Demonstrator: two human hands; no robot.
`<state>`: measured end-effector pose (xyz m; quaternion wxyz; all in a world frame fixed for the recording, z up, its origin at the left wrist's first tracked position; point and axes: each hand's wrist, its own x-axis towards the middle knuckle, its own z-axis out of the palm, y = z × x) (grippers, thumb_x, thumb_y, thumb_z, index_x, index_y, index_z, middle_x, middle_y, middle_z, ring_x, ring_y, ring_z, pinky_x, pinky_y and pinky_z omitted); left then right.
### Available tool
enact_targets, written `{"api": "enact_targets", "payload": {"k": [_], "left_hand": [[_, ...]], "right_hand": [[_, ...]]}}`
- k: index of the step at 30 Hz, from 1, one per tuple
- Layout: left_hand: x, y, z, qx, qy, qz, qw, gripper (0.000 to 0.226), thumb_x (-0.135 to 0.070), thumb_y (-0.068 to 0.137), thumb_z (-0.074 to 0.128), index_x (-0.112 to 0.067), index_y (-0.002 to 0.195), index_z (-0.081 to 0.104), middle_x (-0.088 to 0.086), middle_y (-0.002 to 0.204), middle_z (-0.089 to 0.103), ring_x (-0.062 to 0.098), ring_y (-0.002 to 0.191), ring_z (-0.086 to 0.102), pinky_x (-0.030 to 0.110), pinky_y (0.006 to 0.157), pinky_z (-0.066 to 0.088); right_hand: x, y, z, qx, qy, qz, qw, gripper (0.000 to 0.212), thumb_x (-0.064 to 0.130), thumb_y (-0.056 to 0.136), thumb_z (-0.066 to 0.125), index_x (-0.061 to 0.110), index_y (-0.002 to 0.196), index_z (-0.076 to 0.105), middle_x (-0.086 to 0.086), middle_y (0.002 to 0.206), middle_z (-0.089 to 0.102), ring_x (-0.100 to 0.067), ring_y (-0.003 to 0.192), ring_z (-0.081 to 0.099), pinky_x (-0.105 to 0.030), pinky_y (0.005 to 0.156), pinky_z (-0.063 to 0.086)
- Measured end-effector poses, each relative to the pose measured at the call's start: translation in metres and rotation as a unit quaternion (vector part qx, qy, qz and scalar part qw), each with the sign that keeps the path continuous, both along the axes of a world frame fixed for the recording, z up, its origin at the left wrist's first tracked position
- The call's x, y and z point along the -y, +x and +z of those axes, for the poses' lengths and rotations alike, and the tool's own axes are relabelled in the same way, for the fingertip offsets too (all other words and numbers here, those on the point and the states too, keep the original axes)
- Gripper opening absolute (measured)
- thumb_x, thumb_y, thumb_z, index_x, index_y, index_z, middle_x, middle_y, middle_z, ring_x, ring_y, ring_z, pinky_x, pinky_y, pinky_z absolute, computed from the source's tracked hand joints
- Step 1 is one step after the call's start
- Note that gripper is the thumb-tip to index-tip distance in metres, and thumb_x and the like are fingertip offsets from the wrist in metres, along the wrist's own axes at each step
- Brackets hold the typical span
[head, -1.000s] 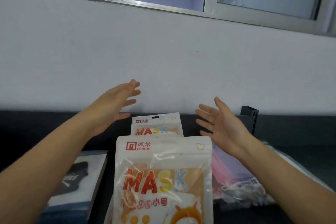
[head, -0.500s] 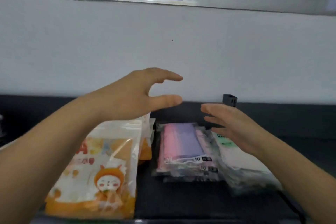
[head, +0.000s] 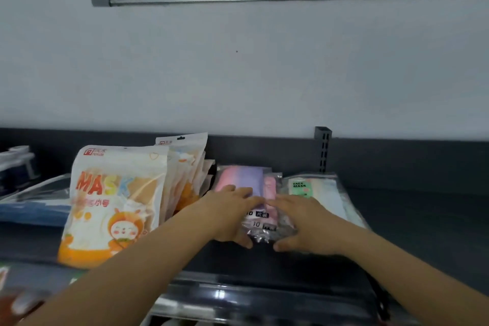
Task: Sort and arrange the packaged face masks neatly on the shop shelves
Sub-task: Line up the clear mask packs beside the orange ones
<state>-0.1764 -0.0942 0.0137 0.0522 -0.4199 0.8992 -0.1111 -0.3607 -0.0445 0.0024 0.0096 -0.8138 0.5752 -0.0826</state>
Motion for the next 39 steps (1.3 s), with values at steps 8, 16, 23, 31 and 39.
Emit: {"api": "enact_targets", "payload": {"k": [8, 16, 23, 31, 39], "left_hand": [[0.006, 0.004, -0.008, -0.056, 0.049, 0.003, 0.997, 0.082, -0.055, 0.078, 0.064, -0.042, 0.144, 0.017, -0.009, 0.154, 0.011, 0.025, 0.142, 0.009, 0.055, 0.107, 0.031], [0.004, 0.010, -0.015, -0.102, 0.063, 0.039, 0.992, 0.093, -0.065, 0.073, 0.062, -0.049, 0.143, 0.003, -0.011, 0.156, -0.009, 0.029, 0.143, -0.009, 0.061, 0.106, 0.030], [0.005, 0.025, -0.015, -0.071, 0.009, 0.021, 0.997, 0.081, -0.039, 0.085, 0.064, -0.042, 0.144, 0.009, -0.006, 0.156, 0.000, 0.029, 0.143, 0.002, 0.056, 0.108, 0.030], [0.004, 0.023, -0.008, -0.067, 0.053, 0.037, 0.996, 0.102, -0.064, 0.072, 0.064, -0.044, 0.145, -0.004, -0.010, 0.157, -0.011, 0.028, 0.144, -0.013, 0.067, 0.108, 0.018], [0.006, 0.025, -0.012, -0.071, 0.045, 0.027, 0.996, 0.098, -0.060, 0.075, 0.064, -0.034, 0.148, 0.004, -0.009, 0.157, 0.002, 0.025, 0.145, 0.002, 0.058, 0.109, 0.025]], "right_hand": [[0.022, 0.002, 0.040, 0.379, 0.107, -0.068, 0.917, 0.085, 0.050, 0.081, 0.064, 0.026, 0.148, 0.018, 0.002, 0.154, 0.024, -0.012, 0.135, 0.031, -0.029, 0.107, 0.029], [0.083, 0.020, 0.051, 0.535, 0.198, -0.223, 0.790, 0.084, 0.061, 0.087, 0.046, 0.020, 0.151, 0.010, -0.007, 0.157, 0.012, -0.029, 0.142, 0.021, -0.044, 0.114, 0.024], [0.095, 0.034, 0.046, 0.562, 0.221, -0.233, 0.763, 0.080, 0.063, 0.084, 0.049, 0.013, 0.143, 0.028, -0.014, 0.145, 0.034, -0.030, 0.106, 0.048, -0.048, 0.097, 0.044], [0.094, 0.034, 0.047, 0.585, 0.249, -0.234, 0.735, 0.089, 0.064, 0.082, 0.050, 0.020, 0.150, 0.013, -0.010, 0.158, 0.008, -0.042, 0.141, 0.014, -0.062, 0.109, 0.022], [0.091, 0.034, 0.045, 0.570, 0.251, -0.252, 0.741, 0.078, 0.055, 0.088, 0.049, 0.010, 0.146, 0.022, -0.013, 0.149, 0.029, -0.038, 0.130, 0.036, -0.051, 0.106, 0.029]]}}
